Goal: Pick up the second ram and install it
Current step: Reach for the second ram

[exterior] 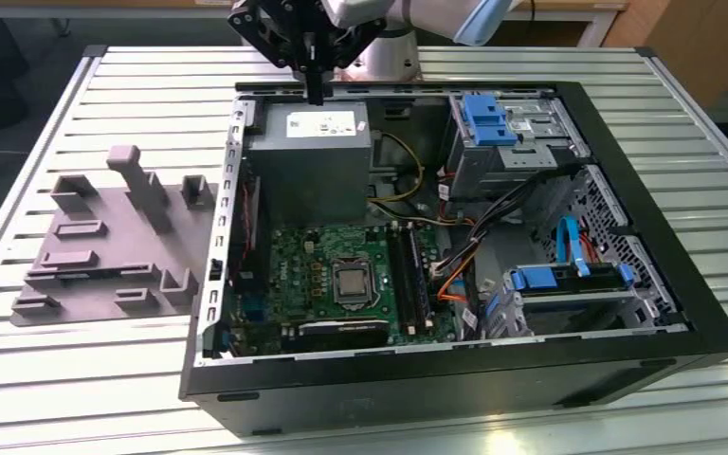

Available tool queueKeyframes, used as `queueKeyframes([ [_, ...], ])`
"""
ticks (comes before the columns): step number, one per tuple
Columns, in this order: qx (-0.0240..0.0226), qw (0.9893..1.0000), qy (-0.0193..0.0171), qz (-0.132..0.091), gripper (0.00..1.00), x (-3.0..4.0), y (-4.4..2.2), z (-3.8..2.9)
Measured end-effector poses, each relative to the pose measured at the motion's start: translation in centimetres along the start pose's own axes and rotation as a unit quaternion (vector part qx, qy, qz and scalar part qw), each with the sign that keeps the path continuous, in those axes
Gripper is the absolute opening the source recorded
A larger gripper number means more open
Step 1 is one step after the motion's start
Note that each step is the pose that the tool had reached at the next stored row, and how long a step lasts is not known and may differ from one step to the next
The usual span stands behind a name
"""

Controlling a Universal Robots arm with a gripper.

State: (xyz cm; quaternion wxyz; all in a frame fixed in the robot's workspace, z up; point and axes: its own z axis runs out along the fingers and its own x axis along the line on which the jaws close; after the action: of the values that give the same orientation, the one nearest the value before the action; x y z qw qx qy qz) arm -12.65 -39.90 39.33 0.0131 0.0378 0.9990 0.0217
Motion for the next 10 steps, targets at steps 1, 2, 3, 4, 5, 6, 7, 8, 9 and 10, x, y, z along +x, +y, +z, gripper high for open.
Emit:
queueKeyframes([
  [1,0.0000,1.0000,0.0000,0.000,0.11,0.08,-0.01,0.00],
  [2,0.0000,1.0000,0.0000,0.000,0.11,0.16,-0.01,0.00],
  [3,-0.0001,1.0000,0.0000,0.000,0.11,0.23,-0.01,0.00],
  [4,0.0000,1.0000,0.0000,0.000,0.11,0.28,-0.02,-0.01],
  [5,0.0000,1.0000,0.0000,0.000,0.11,0.34,-0.02,-0.01],
  [6,0.0000,1.0000,0.0000,0.000,0.11,0.39,-0.03,-0.01],
  [7,0.0000,1.0000,0.0000,0.000,0.11,0.45,-0.03,-0.01],
  [8,0.0000,1.0000,0.0000,0.000,0.11,0.50,-0.04,-0.01],
  [9,0.0000,1.0000,0.0000,0.000,0.11,0.57,-0.04,-0.01],
  [10,0.0000,1.0000,0.0000,0.000,0.11,0.63,-0.05,-0.02],
])
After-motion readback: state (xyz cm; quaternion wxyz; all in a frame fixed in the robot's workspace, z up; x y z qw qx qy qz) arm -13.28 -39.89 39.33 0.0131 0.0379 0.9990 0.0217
